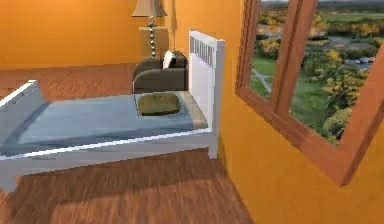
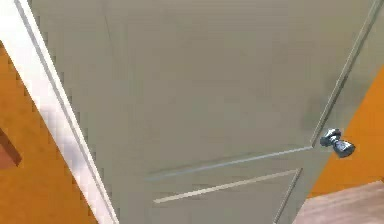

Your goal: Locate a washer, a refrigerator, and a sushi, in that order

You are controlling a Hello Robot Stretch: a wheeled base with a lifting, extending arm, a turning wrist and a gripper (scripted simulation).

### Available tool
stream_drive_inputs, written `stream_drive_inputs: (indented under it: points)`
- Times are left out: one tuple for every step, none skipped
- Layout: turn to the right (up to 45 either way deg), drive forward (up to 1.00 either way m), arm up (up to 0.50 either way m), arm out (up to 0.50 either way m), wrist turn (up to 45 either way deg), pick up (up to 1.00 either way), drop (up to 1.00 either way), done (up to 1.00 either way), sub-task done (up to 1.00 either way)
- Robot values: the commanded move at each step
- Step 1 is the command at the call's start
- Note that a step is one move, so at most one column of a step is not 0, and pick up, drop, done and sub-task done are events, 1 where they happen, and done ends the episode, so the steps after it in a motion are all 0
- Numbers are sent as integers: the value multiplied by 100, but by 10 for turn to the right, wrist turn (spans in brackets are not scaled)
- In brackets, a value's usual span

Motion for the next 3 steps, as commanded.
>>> stream_drive_inputs:
  points:
    - [-330, 0, 0, 0, 0, 0, 0, 0, 0]
    - [0, 65, 0, 0, 0, 0, 0, 0, 0]
    - [-450, 0, 0, 0, 0, 0, 0, 0, 0]
